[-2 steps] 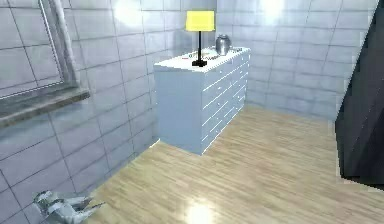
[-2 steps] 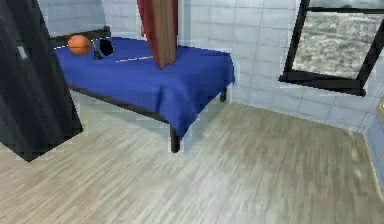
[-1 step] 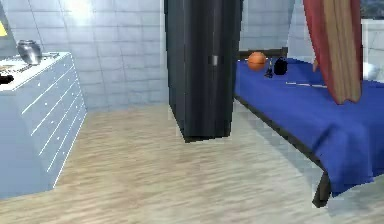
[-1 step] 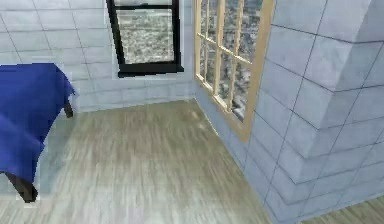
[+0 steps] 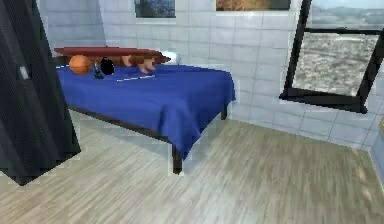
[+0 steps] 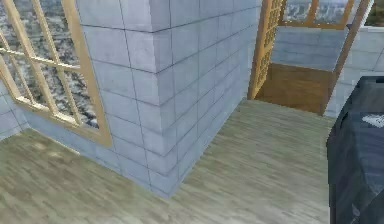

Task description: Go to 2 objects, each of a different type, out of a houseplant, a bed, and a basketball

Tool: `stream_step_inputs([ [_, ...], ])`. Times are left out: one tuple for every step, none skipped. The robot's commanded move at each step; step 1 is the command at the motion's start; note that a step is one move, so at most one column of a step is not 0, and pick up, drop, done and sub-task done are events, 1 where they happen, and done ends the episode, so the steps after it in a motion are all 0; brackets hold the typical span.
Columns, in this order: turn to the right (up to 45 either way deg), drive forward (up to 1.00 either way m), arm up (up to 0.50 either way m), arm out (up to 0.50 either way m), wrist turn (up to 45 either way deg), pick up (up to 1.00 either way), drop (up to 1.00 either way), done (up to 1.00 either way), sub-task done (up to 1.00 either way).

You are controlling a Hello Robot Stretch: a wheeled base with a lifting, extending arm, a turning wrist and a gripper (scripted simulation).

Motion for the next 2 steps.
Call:
stream_step_inputs([
  [18.0,0.0,0.0,0.0,0.0,0.0,0.0,0.0,0.0],
  [0.0,0.9,0.0,0.0,0.0,0.0,0.0,0.0,0.0],
])
